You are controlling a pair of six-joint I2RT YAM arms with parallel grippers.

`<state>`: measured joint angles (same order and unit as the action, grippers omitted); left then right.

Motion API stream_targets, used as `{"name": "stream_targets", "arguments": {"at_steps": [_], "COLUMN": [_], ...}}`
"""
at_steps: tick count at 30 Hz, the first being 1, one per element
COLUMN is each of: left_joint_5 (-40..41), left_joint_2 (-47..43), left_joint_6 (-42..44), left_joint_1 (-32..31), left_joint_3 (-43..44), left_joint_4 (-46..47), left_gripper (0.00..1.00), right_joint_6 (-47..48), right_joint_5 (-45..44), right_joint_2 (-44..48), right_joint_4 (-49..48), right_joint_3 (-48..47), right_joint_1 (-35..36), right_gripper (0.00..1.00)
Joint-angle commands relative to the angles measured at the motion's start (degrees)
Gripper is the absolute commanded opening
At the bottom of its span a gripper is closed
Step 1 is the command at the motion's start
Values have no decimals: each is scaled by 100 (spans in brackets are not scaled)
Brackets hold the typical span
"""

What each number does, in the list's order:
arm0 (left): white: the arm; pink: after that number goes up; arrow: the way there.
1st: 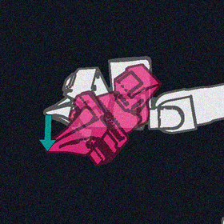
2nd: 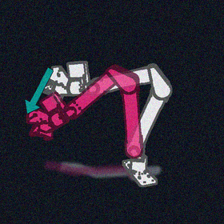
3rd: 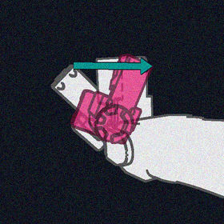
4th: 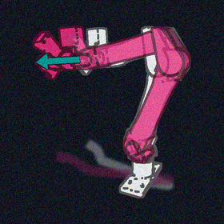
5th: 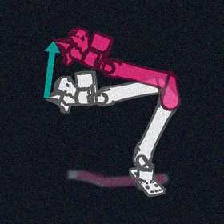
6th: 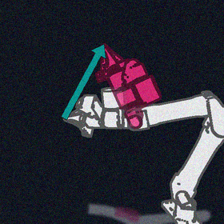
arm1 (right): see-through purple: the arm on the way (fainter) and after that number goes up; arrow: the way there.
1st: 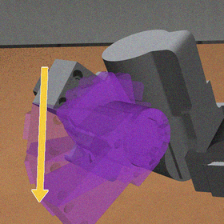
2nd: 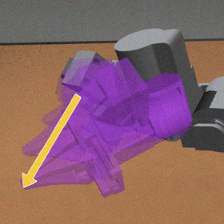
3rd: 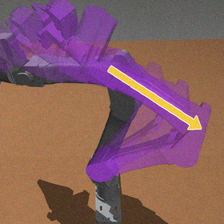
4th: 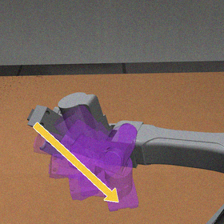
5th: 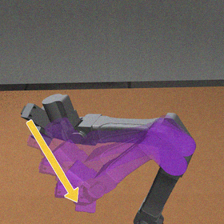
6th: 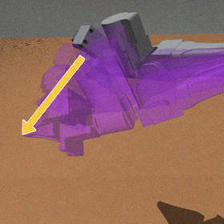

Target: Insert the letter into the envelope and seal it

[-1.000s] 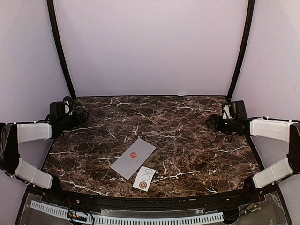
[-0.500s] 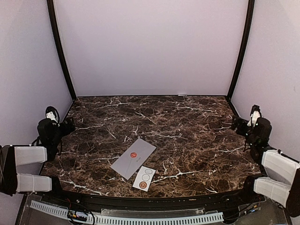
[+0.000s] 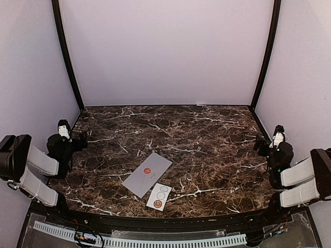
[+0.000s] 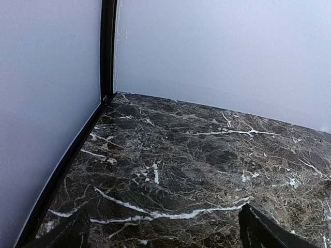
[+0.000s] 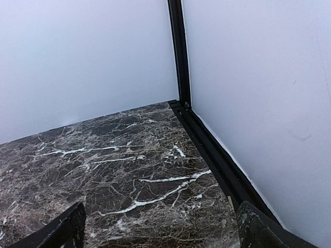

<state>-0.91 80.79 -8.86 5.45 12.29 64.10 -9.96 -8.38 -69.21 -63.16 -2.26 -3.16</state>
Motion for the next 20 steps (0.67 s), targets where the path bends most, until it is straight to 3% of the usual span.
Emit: {"name": "stream_targets", "arguments": {"at_steps": [1,6,11,20], "left_joint_5": [-375,-42,173,-282], "left_joint_2": [503,890,902,917], "left_joint_6": [427,650,621,776], "left_joint_1": [-71,-319,-360,-361], "left_joint_3": [76,80,35,175], "left_joint_4": [1153,1454,1566,1321], "left_gripper": [99,99,99,99], "right_joint_6": [200,391,575,600], "right_joint_5": [76,196,30,-6], "right_joint_2": [-671,-1825,-1915,-1930], "right_joint_4": [-1193,-2524,-2401,-2322], "right_joint_3": [-368,-340,-437,-494], "right_joint_1": [-12,99,276,281], "right_gripper": [99,99,99,99]}}
